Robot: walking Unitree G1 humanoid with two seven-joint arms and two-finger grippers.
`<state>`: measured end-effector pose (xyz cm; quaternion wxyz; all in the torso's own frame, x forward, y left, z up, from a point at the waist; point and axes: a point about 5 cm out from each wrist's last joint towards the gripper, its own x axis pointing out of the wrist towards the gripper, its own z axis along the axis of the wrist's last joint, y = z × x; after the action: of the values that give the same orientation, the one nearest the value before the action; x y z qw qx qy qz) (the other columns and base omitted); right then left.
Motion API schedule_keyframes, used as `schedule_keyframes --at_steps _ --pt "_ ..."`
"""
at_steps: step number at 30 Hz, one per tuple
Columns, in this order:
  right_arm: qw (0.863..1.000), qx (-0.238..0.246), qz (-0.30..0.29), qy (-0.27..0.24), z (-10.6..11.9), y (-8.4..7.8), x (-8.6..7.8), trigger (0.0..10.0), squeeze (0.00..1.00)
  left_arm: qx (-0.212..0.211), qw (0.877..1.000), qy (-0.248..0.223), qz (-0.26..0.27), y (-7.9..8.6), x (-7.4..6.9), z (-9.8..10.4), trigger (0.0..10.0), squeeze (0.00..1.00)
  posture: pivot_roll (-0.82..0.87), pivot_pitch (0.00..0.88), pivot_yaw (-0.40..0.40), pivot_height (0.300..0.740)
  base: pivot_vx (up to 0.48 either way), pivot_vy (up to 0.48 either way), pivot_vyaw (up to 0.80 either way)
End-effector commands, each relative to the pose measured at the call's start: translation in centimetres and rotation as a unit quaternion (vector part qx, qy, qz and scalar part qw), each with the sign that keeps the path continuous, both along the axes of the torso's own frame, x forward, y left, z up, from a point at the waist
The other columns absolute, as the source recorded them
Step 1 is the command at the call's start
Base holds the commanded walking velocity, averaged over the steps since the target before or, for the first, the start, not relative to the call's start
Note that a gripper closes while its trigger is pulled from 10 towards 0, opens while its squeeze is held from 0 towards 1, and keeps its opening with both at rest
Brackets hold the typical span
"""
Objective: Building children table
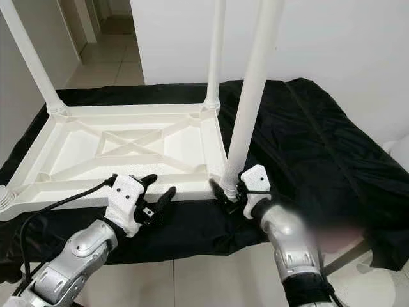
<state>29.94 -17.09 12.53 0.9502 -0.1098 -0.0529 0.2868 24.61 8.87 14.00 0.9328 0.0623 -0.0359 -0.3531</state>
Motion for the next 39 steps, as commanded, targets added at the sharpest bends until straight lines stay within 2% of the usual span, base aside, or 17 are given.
schedule_keyframes --at_steps 1,7,8,11,12,13,14,15,16,25,26,28,29,30,31,36,39 --pt "1.0 -0.011 0.013 -0.003 0.1 0.0 0.3 10.0 0.0 0.041 0.97 0.016 -0.238 -1.4 -2.0 -0.2 10.0 0.0 -0.03 0.0 0.052 0.74 0.0 0.0 0.0" --pt "0.999 -0.021 0.033 -0.01 0.7 0.5 1.4 10.0 0.0 0.065 0.965 0.012 -0.254 -1.5 -1.9 -0.4 10.0 0.0 -0.03 0.0 0.071 0.74 0.0 0.0 0.0" --pt "0.999 -0.023 0.039 -0.012 0.9 0.7 1.7 6.2 0.0 0.071 0.964 0.009 -0.257 -1.6 -1.8 -0.3 10.0 0.0 -0.03 0.0 0.074 0.74 0.0 0.0 0.0" --pt "0.999 -0.024 0.042 -0.014 1.0 0.9 2.0 5.4 0.0 0.074 0.963 0.006 -0.259 -1.6 -1.7 -0.1 10.0 0.0 -0.03 0.0 0.077 0.74 0.0 0.0 0.0" --pt "0.999 -0.025 0.043 -0.014 1.1 0.9 2.2 3.6 0.0 0.073 0.963 0.004 -0.259 -1.7 -1.6 0.1 10.0 0.0 -0.03 0.0 0.077 0.74 0.0 0.0 0.0" --pt "0.999 -0.025 0.043 -0.014 1.1 0.9 2.2 3.6 0.0 0.073 0.963 0.004 -0.259 -1.7 -1.6 0.1 10.0 0.0 -0.03 0.0 0.077 0.74 0.0 0.0 0.0" --pt "0.999 -0.021 0.043 -0.012 1.1 1.0 2.4 1.4 0.0 0.067 0.963 0.005 -0.261 -1.8 -1.6 0.3 10.0 0.0 -0.02 0.0 0.071 0.74 0.0 0.0 0.0" --pt "0.999 -0.021 0.043 -0.012 1.1 1.0 2.4 1.4 0.0 0.067 0.963 0.005 -0.261 -1.8 -1.6 0.3 10.0 0.0 -0.02 0.0 0.071 0.74 0.0 0.0 0.0" --pt "0.999 -0.011 0.041 -0.005 0.8 1.1 2.4 0.0 0.0 0.06 0.963 0.01 -0.263 -2.0 -1.7 0.4 10.0 0.0 -0.02 0.0 0.065 0.74 0.0 0.0 0.0" --pt "0.999 0.015 0.037 0.03 -0.7 1.4 1.7 0.0 0.0 0.049 0.966 0.018 -0.252 -2.2 -1.9 0.5 10.0 0.0 0.0 0.006 0.055 0.74 0.0 0.0 0.0" --pt "0.999 0.024 0.031 0.035 -1.0 1.3 1.6 3.1 0.0 0.05 0.968 0.017 -0.245 -2.1 -1.5 0.5 10.0 0.0 -0.01 0.008 0.054 0.74 0.0 0.0 0.0" --pt "0.999 0.024 0.031 0.035 -1.0 1.3 1.6 3.1 0.0 0.05 0.968 0.017 -0.245 -2.1 -1.5 0.5 10.0 0.0 -0.01 0.008 0.054 0.74 0.0 0.0 0.0" --pt "0.999 0.027 0.025 0.035 -1.1 1.4 1.5 4.6 0.0 0.049 0.97 0.016 -0.239 -1.9 -1.3 0.5 10.0 0.0 -0.01 0.009 0.054 0.74 0.0 0.0 0.0" --pt "0.999 0.027 0.025 0.035 -1.1 1.4 1.5 4.6 0.0 0.049 0.97 0.016 -0.239 -1.9 -1.3 0.5 10.0 0.0 -0.01 0.009 0.054 0.74 0.0 0.0 0.0" --pt "0.998 0.044 0.015 0.033 -1.0 1.6 1.3 10.0 0.0 0.052 0.973 0.01 -0.226 -1.7 -0.9 0.5 10.0 0.0 -0.01 0.01 0.053 0.74 0.0 0.0 0.0" --pt "0.996 0.087 -0.016 0.031 -0.7 2.5 0.7 10.0 0.0 0.055 0.979 0.005 -0.196 -1.3 -0.1 0.5 10.0 0.0 -0.01 0.013 0.05 0.74 0.0 0.0 0.0" --pt "0.995 0.089 -0.035 0.032 -0.8 2.9 0.5 10.0 0.0 0.054 0.98 0.006 -0.191 -1.2 0.1 0.5 10.0 0.0 -0.01 0.012 0.05 0.74 0.0 0.0 0.0"
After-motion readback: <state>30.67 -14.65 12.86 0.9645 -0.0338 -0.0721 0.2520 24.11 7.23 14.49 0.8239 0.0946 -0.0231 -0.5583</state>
